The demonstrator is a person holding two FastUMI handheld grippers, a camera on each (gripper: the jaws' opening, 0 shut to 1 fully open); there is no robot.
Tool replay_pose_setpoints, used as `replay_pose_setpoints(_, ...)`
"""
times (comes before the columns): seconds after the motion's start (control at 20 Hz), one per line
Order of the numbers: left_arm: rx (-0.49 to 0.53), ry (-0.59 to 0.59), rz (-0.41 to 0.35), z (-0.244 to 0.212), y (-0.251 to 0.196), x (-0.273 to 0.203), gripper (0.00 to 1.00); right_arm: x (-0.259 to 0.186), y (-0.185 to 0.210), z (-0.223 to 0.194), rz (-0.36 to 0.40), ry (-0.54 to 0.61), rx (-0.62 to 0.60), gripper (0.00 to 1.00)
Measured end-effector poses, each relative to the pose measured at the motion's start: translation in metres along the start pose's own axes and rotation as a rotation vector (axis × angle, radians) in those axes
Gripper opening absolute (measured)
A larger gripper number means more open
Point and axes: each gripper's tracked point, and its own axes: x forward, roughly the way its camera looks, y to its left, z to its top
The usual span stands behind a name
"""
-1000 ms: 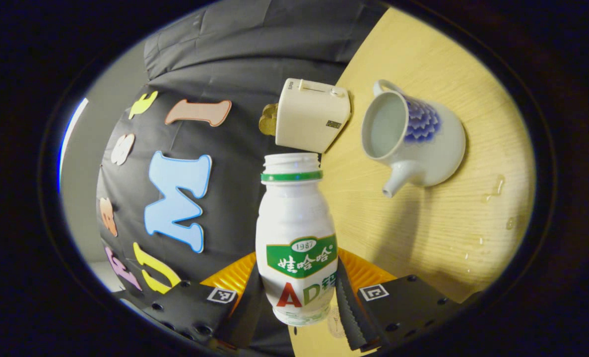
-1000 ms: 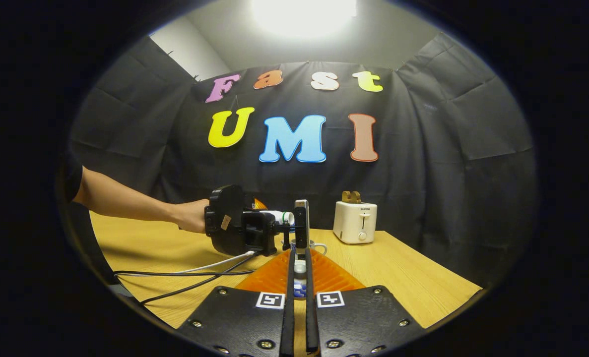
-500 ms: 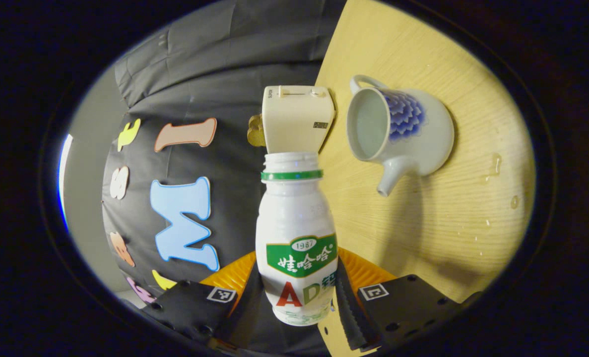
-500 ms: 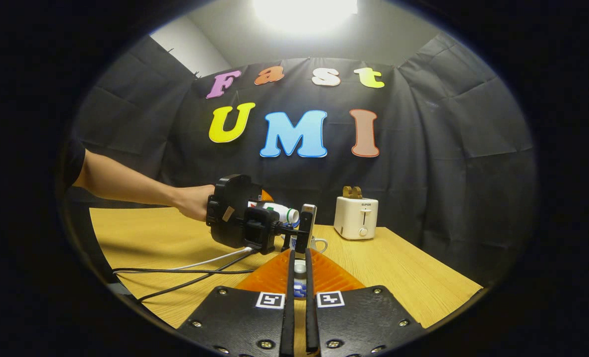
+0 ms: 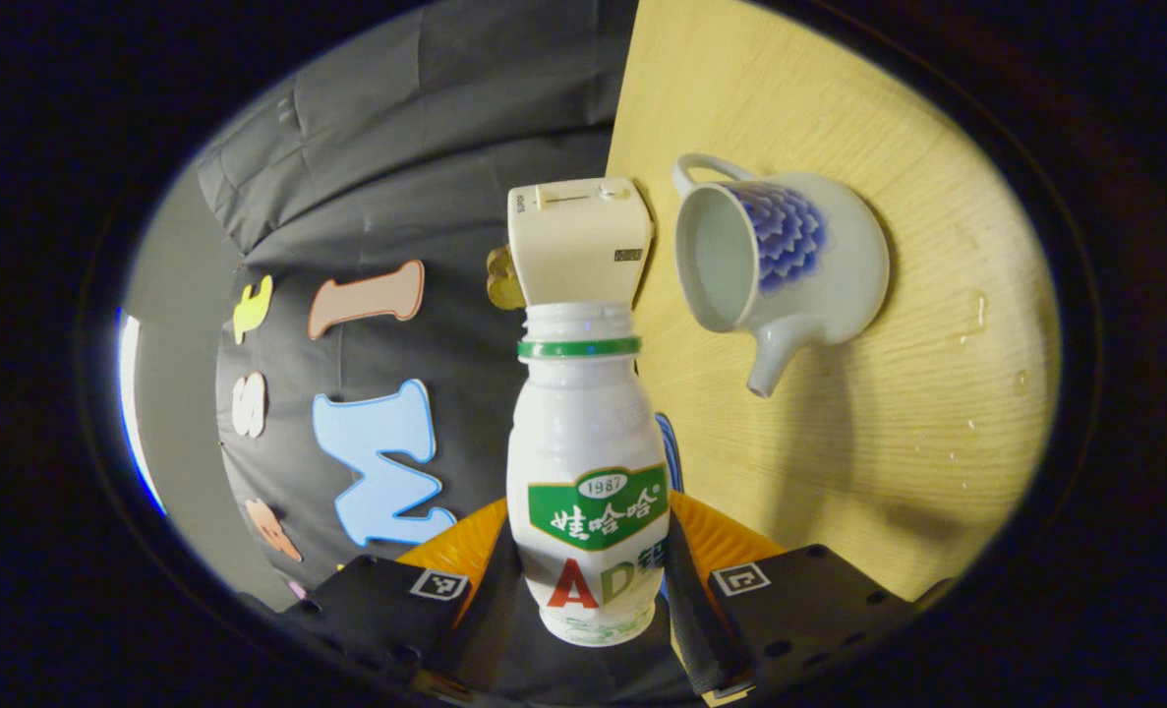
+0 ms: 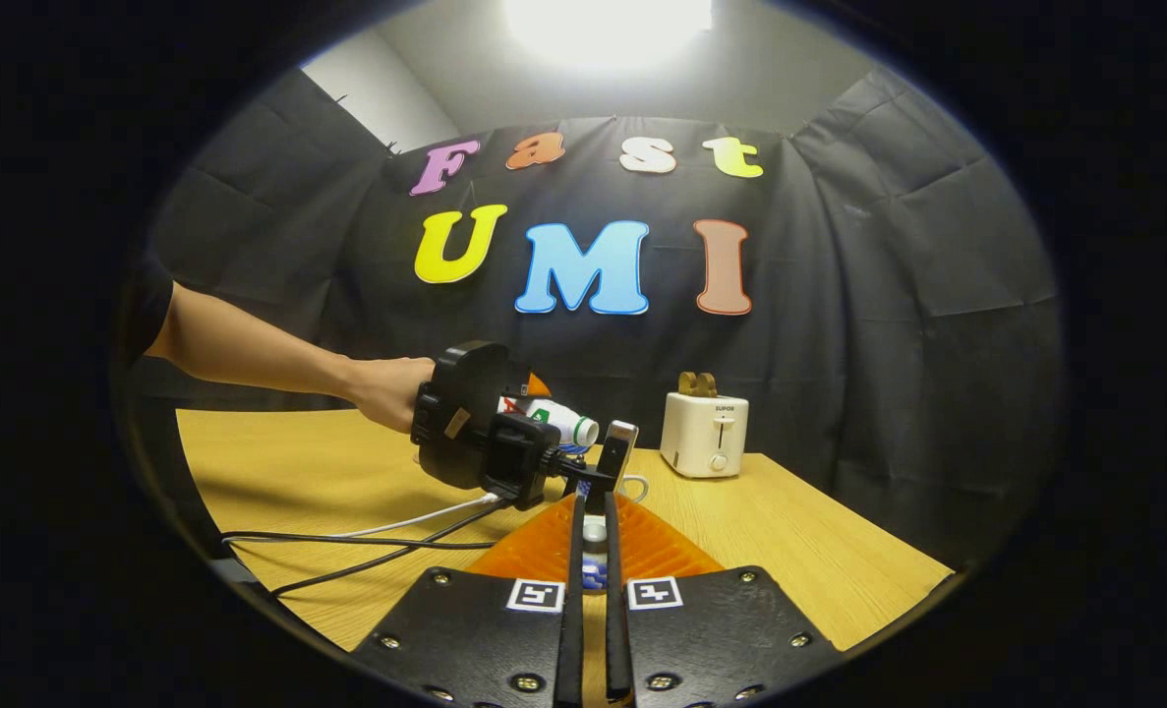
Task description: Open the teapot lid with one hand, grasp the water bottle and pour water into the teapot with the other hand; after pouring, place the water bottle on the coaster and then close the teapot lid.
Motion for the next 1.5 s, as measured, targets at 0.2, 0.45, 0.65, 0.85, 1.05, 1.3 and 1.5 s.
replay_pose_setpoints(0.2,0.02,-0.001,-0.001,0.0,0.002,0.0,0.8,0.0,0.0,-0.001,0.001,0.004,0.0,0.09)
replay_pose_setpoints(0.45,0.053,-0.001,0.01,-0.002,0.002,0.0,0.8,0.0,0.001,-0.001,0.003,0.003,0.0,0.09)
replay_pose_setpoints(0.65,0.079,-0.003,0.02,0.0,0.004,-0.001,0.8,-0.001,0.003,0.0,0.009,-0.001,0.012,0.09)
replay_pose_setpoints(0.85,0.101,-0.003,0.033,0.004,0.003,-0.002,0.8,-0.002,0.003,0.003,0.007,-0.013,0.02,0.09)
replay_pose_setpoints(1.05,0.145,-0.006,0.05,0.009,0.006,-0.003,0.8,-0.003,0.003,0.004,0.012,-0.015,0.019,0.09)
replay_pose_setpoints(1.3,0.174,-0.009,0.054,0.01,0.004,-0.003,0.8,-0.004,0.002,0.007,0.007,-0.023,0.019,0.09)
replay_pose_setpoints(1.5,0.188,-0.006,0.059,0.01,0.003,-0.005,0.8,-0.005,0.001,0.008,0.005,-0.027,0.017,0.09)
